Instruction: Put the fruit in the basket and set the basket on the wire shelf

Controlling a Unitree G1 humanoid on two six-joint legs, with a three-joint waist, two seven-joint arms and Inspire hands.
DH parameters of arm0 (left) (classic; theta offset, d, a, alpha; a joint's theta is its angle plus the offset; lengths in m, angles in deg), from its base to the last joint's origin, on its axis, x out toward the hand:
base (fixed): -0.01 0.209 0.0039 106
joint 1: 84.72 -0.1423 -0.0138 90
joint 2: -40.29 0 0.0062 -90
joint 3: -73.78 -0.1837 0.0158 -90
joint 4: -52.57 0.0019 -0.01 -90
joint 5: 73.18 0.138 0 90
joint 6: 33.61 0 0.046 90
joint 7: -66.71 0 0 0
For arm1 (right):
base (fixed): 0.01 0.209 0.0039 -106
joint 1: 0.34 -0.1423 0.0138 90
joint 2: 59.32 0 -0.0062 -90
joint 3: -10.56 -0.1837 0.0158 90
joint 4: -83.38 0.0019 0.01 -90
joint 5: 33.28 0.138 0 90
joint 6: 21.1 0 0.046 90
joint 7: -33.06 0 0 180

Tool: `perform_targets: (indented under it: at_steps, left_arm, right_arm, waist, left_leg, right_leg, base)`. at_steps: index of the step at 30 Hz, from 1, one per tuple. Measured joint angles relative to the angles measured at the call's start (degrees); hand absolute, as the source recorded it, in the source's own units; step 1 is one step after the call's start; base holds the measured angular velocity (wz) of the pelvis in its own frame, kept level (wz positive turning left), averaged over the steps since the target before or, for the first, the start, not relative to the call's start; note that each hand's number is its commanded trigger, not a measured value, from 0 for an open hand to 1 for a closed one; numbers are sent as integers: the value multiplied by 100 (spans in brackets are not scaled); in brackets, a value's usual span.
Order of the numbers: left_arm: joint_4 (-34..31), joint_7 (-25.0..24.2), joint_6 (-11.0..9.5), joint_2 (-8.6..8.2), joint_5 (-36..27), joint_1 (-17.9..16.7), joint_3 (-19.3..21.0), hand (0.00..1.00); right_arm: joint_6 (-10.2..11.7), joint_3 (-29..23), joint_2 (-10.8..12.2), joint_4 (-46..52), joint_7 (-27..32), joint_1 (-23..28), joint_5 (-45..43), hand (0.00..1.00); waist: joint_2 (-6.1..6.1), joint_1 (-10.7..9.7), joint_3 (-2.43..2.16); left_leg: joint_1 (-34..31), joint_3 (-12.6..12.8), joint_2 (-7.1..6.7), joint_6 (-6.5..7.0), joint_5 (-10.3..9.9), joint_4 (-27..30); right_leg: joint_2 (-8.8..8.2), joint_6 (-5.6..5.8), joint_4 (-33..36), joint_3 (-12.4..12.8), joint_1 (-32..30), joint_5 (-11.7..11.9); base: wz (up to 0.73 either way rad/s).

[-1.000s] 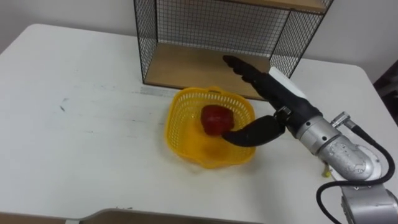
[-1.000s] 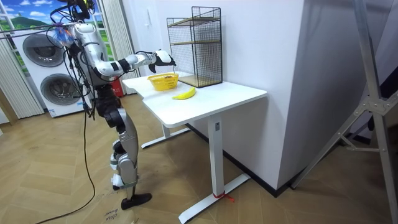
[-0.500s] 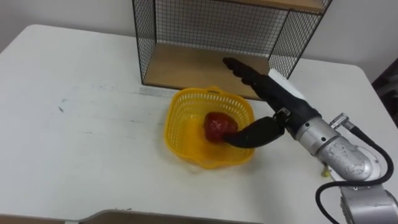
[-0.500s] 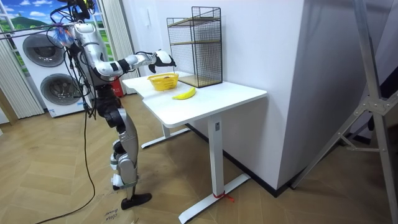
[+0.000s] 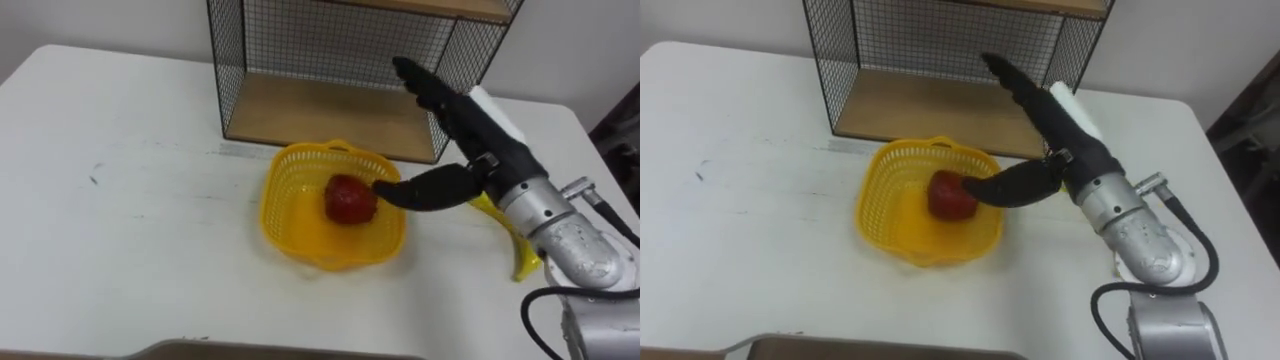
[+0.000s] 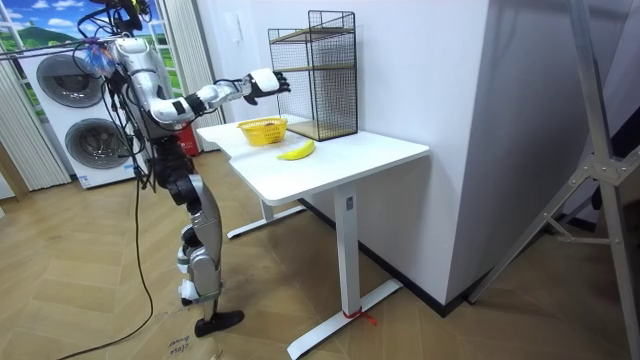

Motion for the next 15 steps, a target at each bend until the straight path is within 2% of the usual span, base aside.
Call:
perform_targets:
  at_steps: [3, 8, 15]
  left_arm:
    - [3, 5, -98, -2, -4, -89, 8, 0]
    - [6, 37, -105, 1, 6, -112, 133, 0]
    - [48, 110, -35, -1, 10, -115, 209, 0]
  right_arm:
    - [74, -316, 1, -16, 475, 0, 254, 0]
    - [159, -570, -28, -89, 1158, 1, 649, 0]
    - [174, -583, -64, -571, 1842, 13, 710, 0]
  waist:
    - [-13, -88, 9]
    - [-47, -221, 34]
    - [-47, -250, 33]
  left_leg:
    - [43, 6, 1, 0, 0, -21]
    - [62, 35, 4, 0, 0, -56]
    - [96, 148, 11, 0, 0, -105]
  right_leg:
    - [4, 0, -2, 18, 30, 0]
    - [10, 0, -9, 26, 21, 0]
    - [25, 2, -18, 126, -21, 1]
  base:
    - [0]
    - [-3]
    - [-8]
